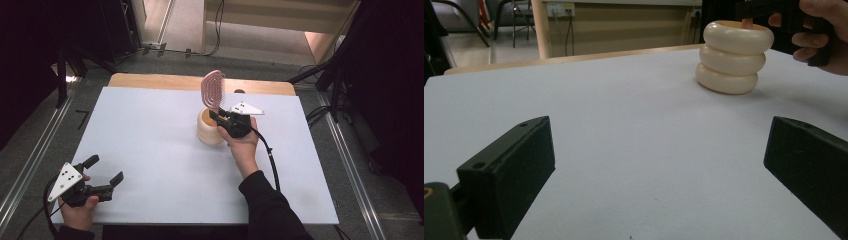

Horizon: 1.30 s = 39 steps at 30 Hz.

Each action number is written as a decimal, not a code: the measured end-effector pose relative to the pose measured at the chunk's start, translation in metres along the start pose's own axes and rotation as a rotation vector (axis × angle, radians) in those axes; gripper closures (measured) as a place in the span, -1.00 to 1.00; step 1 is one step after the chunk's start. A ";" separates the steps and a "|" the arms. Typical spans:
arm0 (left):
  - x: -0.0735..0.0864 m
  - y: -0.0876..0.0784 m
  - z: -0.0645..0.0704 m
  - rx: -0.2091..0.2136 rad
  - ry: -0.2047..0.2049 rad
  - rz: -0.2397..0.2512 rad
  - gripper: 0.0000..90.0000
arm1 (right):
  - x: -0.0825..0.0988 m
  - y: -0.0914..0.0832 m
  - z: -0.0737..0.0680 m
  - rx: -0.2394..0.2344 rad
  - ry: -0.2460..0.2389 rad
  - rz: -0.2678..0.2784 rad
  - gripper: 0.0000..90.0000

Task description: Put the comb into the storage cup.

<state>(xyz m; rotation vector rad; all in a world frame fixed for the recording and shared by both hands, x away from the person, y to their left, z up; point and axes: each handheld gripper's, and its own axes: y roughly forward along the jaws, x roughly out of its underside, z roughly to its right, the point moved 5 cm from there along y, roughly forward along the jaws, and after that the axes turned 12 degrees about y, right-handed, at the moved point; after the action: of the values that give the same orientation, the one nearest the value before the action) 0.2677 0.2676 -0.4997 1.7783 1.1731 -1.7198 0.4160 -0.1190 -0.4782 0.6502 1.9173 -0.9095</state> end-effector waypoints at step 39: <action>0.000 0.000 0.000 0.000 -0.002 0.001 -0.98 | 0.002 -0.017 -0.002 0.007 -0.003 -0.031 -0.68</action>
<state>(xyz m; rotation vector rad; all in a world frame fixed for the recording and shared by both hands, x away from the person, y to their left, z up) 0.2676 0.2671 -0.4997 1.7767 1.1713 -1.7204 0.4017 -0.1270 -0.4741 0.6241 1.9267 -0.9363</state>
